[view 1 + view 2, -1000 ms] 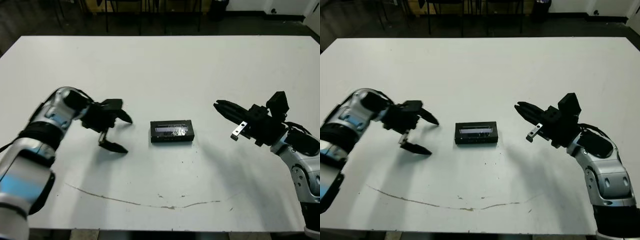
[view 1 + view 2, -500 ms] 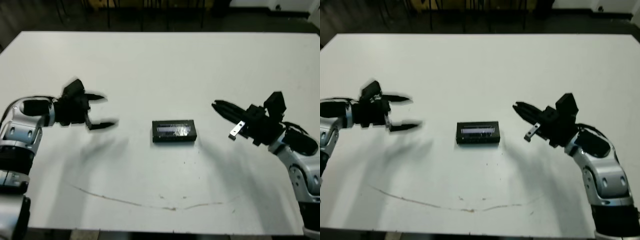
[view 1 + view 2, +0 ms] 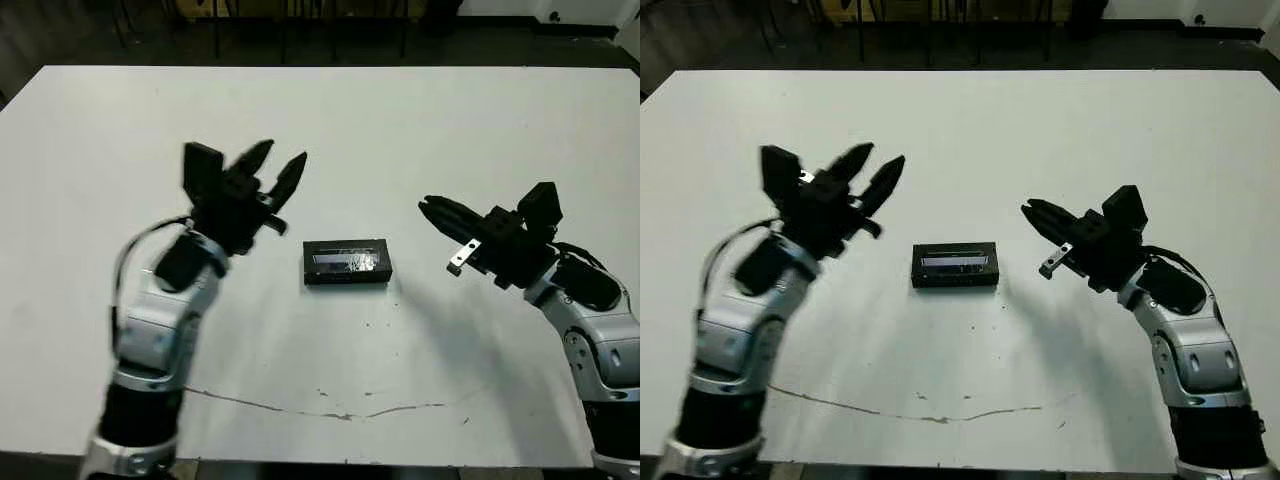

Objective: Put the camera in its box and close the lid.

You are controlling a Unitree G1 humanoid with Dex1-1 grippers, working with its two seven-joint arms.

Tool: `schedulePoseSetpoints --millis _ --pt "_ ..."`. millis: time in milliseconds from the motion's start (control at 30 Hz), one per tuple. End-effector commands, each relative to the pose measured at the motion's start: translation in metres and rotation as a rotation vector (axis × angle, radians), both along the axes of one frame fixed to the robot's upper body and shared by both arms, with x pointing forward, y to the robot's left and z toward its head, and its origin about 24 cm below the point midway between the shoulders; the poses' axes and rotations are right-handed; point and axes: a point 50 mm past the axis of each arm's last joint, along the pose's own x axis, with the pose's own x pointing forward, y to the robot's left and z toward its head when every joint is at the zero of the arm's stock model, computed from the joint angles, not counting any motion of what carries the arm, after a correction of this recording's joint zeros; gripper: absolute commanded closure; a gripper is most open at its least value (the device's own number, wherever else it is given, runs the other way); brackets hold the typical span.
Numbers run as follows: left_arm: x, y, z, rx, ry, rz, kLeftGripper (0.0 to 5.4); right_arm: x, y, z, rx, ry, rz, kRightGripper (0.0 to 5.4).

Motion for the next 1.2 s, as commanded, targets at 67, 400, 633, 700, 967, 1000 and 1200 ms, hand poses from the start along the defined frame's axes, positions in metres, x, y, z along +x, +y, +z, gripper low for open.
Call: schedulePoseSetpoints --millis 67,400,633,700,967,1000,1200 --pt "-0.004 -0.025 -0.026 0.009 0.189 -0.007 4.73 -0.001 -0.003 -0.004 -0.001 0.018 -0.027 5.4" --pt "-0.025 -0.048 -0.085 0.181 0.385 -0.084 5.37 -0.004 -0.007 -0.004 0.011 0.011 -0.041 5.4" --pt "-0.048 -0.045 -0.11 0.265 0.496 -0.138 5.37 -0.004 -0.007 -0.006 0.015 0.021 -0.05 5.4" --pt "-0.05 -0.045 -0.112 0.269 0.507 -0.147 5.37 -0.003 -0.006 -0.005 0.014 0.019 -0.047 5.4" --pt "-0.042 -0.03 -0.122 0.296 0.558 -0.105 5.37 -0.004 -0.005 -0.005 0.009 0.012 -0.037 5.4" --pt "-0.041 -0.028 -0.122 0.283 0.565 -0.102 5.37 -0.004 -0.005 -0.005 0.008 0.011 -0.039 5.4" --pt "-0.04 -0.014 -0.104 0.181 0.505 -0.103 5.37 -0.007 -0.003 -0.006 0.016 0.011 -0.039 5.4"
